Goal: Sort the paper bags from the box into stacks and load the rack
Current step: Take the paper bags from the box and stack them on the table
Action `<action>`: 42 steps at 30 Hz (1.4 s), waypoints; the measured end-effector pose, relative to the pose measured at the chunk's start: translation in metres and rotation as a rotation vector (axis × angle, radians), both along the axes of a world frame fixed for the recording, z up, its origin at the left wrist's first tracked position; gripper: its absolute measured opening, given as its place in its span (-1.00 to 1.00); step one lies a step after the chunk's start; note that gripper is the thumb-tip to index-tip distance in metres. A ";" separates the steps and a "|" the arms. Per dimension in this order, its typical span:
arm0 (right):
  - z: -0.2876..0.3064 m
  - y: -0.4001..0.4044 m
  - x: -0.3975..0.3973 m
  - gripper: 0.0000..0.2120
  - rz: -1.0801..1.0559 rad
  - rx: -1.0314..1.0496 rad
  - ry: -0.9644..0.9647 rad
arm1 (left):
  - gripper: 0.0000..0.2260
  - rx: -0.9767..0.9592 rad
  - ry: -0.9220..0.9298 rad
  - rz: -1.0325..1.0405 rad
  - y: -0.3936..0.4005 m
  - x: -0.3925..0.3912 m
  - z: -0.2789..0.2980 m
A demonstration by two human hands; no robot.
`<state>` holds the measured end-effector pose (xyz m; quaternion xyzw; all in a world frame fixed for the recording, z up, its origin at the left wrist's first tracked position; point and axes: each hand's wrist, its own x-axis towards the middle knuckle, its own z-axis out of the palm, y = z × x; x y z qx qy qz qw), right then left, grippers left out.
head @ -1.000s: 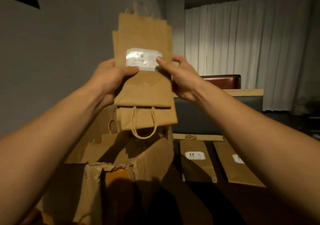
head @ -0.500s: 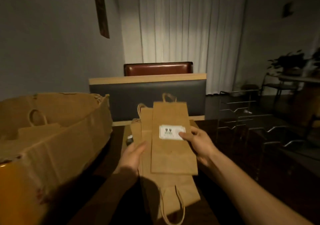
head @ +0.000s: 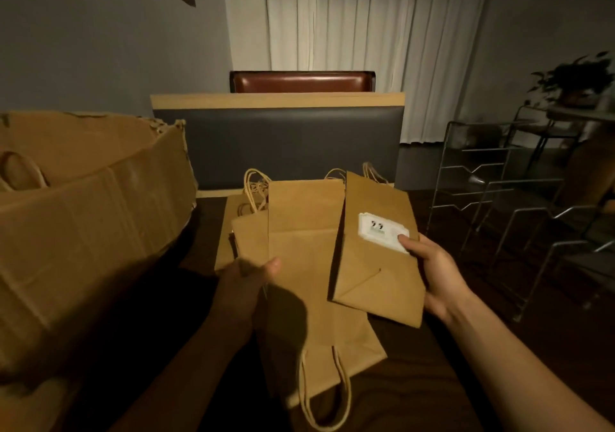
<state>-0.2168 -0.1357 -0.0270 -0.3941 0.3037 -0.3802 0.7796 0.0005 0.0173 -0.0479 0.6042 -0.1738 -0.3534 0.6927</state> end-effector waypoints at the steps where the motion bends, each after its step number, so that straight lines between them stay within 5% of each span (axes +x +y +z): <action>1: 0.001 -0.001 -0.001 -0.79 0.005 0.014 -0.028 | -0.83 -0.002 0.004 0.015 -0.001 0.001 -0.001; 4: 0.002 -0.003 0.000 -0.79 0.092 0.025 -0.048 | -0.77 0.025 -0.056 -0.003 -0.003 0.004 -0.006; 9: -0.004 0.011 0.022 -0.71 0.232 -0.159 0.184 | -0.44 0.105 -0.225 -0.109 -0.003 -0.003 -0.002; 12: 0.001 0.010 0.025 -0.72 0.130 -0.188 0.193 | -0.67 0.048 -0.223 -0.142 0.001 0.000 0.001; 18: 0.060 0.001 0.006 -0.77 -0.075 -0.407 -0.194 | -0.91 -0.025 -0.122 -0.227 0.004 0.004 0.001; 24: 0.025 0.001 0.007 -0.84 0.425 -1.025 0.350 | -0.59 -0.036 0.155 -0.199 0.002 0.009 0.009; 29: 0.002 0.003 0.012 -0.78 0.501 -0.897 0.391 | -0.84 0.010 0.071 -0.161 0.002 0.009 0.006; 35: 0.008 -0.011 -0.013 -0.75 0.041 -0.879 0.260 | -0.72 -0.017 0.092 -0.071 -0.001 0.013 0.001; 39: 0.028 -0.014 -0.029 -0.79 -0.056 -0.356 -0.030 | -0.71 -0.025 0.082 -0.069 -0.003 0.015 0.000; 42: 0.023 -0.002 -0.014 -0.75 0.122 -0.278 0.155 | -0.73 -0.013 -0.021 -0.100 -0.001 0.010 0.002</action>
